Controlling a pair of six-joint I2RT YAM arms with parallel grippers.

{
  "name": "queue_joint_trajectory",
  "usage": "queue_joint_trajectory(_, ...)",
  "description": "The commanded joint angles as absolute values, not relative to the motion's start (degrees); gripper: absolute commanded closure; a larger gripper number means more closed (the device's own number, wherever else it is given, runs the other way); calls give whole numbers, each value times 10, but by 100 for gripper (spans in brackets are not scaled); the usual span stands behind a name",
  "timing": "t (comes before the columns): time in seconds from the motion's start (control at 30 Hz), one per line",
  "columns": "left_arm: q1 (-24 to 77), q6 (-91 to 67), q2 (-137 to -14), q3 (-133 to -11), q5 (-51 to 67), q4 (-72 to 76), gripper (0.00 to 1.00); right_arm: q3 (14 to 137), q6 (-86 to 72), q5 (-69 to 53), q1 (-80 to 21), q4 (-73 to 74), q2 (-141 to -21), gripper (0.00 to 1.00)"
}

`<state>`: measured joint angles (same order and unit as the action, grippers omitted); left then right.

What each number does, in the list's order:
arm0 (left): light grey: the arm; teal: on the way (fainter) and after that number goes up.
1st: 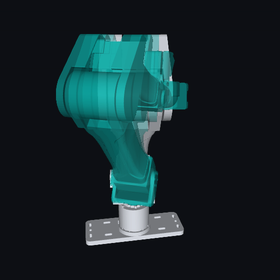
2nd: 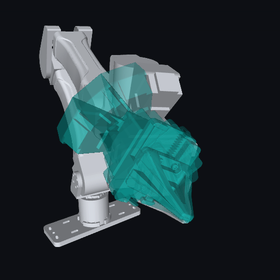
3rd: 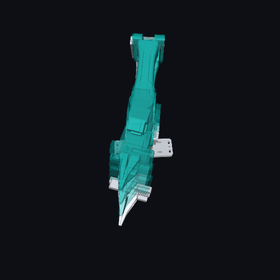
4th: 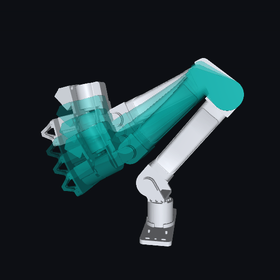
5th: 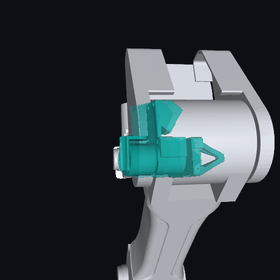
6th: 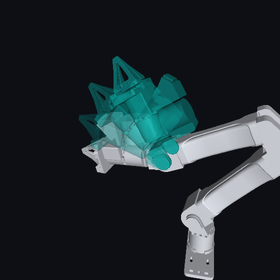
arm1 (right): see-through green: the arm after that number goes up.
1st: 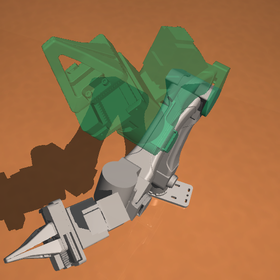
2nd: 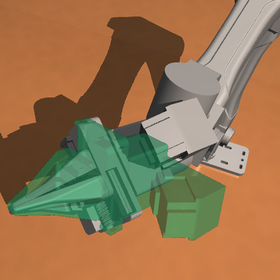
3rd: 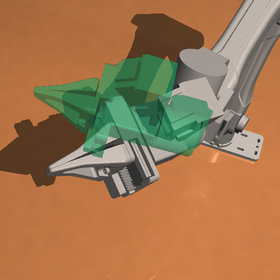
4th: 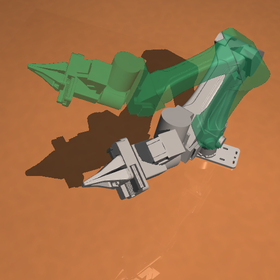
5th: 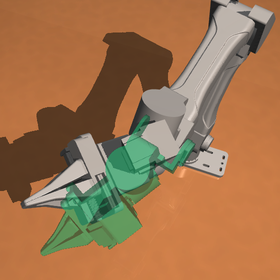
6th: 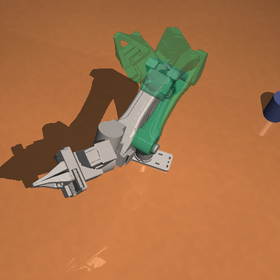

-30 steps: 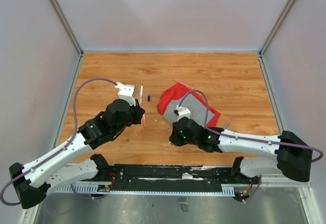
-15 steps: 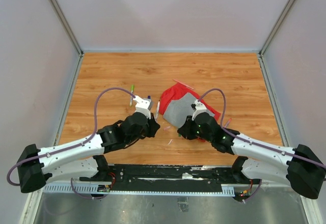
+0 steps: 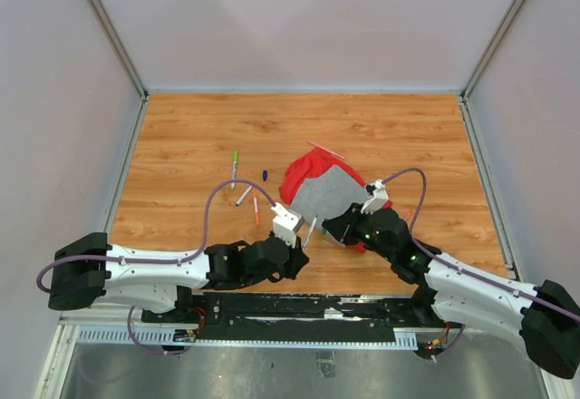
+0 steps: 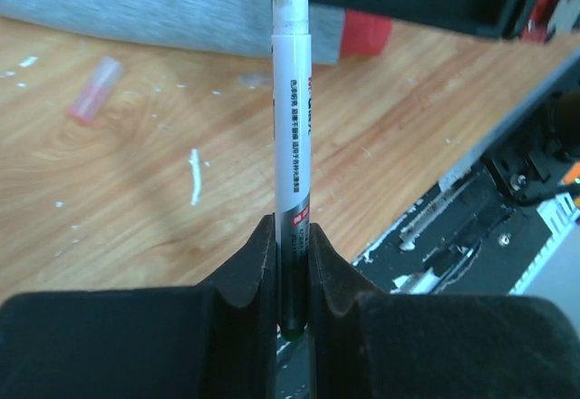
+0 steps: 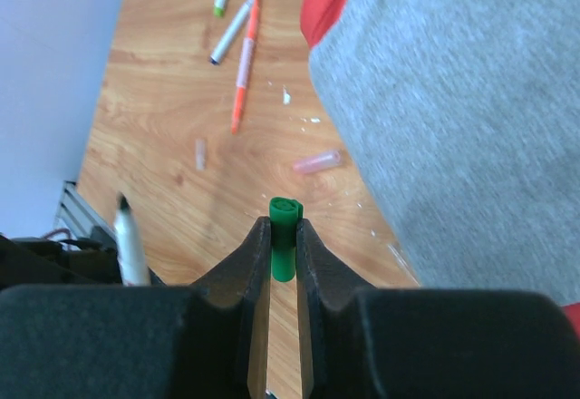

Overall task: Insert the pens into the pen caps
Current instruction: Insert the pen cap onto the pen.

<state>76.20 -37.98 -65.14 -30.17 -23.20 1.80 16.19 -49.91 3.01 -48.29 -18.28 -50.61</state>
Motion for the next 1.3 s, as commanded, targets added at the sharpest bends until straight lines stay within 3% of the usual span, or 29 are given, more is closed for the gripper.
queue_joint_trajectory(0.0,786,-379,-663,-279,-219,117,99,138,-527,56,-471,-260,-472,99)
queue_joint_trajectory(0.43,789,-338,-696,-275,-158,161,99,93,-598,155,-469,-281,-367,99)
queue_joint_trajectory(1.27,789,-367,-715,-286,-179,159,99,80,-610,104,-469,-268,-332,99)
